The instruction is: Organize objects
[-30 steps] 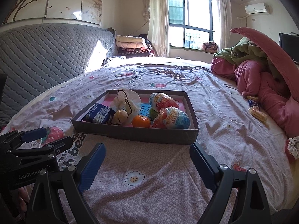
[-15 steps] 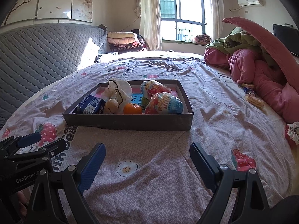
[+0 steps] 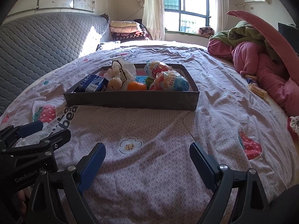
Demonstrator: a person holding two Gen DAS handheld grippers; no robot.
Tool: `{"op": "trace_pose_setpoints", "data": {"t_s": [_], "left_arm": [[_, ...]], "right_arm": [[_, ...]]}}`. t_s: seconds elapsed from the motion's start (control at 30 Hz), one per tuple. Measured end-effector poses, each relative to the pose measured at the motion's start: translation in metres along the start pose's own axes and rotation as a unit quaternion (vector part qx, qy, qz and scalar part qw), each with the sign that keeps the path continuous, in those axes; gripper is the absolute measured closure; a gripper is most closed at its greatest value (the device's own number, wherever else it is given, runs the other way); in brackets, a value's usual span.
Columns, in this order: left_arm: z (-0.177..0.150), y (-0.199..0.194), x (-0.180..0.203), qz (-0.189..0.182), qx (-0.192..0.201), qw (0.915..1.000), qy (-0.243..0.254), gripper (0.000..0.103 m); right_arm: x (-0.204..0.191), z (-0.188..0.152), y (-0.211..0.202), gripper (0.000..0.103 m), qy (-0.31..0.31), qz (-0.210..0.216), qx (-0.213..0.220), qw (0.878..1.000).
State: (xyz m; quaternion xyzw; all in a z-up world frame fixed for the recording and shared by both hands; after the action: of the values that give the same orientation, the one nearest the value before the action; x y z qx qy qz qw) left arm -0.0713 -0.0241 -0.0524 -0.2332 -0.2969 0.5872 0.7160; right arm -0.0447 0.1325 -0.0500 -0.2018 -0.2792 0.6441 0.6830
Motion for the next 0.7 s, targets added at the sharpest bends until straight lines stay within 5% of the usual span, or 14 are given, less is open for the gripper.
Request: {"op": "trace_pose_setpoints", "data": {"t_s": [0.7], "left_arm": [[-0.0032,0.0078,-0.002,-0.01,-0.011,0.9999,-0.004,0.025]], "right_arm": [[0.0004,-0.0032,0.0055,0.012,0.001,0.0,-0.009,1.0]]}}
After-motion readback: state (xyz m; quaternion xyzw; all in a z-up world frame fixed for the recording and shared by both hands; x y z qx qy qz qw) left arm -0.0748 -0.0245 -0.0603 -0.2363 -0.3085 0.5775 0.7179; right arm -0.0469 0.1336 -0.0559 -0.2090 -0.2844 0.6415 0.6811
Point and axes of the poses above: each gripper's, at about its wrist camera, not at the fingertips, and y roughly the way its jaws point, x to its right, z to its top, the point moved 3 cm from there along y, roughly the way its jaws point, and after that the axes turned 12 degrees about -z, right-handed, at the moved point
